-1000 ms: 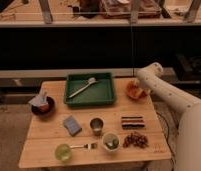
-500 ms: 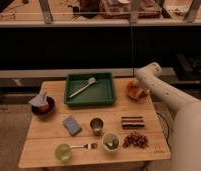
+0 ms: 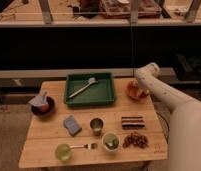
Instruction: Place banana in tray
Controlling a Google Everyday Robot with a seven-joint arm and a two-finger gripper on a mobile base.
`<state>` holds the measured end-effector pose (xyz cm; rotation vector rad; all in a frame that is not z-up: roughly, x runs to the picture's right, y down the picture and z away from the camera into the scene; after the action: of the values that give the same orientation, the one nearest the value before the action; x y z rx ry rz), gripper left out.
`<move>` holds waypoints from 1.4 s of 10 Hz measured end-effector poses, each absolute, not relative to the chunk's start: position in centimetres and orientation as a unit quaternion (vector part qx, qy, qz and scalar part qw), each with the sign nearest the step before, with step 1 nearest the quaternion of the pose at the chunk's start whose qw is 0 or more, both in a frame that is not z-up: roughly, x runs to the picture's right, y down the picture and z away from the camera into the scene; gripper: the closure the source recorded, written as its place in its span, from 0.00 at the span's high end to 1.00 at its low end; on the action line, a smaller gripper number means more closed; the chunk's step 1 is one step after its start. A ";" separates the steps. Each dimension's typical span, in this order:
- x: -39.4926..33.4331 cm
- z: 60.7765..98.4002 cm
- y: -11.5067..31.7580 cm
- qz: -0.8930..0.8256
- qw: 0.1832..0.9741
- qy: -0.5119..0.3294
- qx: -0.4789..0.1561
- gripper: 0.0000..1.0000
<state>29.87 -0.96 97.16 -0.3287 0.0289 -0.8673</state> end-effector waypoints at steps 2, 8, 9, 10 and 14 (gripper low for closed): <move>29.8 97.2 -0.9 -0.419 0.894 0.015 -0.160 0.59; 28.9 96.6 -0.7 -0.428 0.890 0.008 -0.159 0.54; 28.7 96.5 -0.5 -0.431 0.888 0.007 -0.161 0.54; 28.5 96.5 -0.2 -0.435 0.885 0.006 -0.163 0.54; 28.1 96.8 1.1 -0.460 0.871 0.013 -0.171 0.54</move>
<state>28.08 1.06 96.81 -0.3581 0.0262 -0.9612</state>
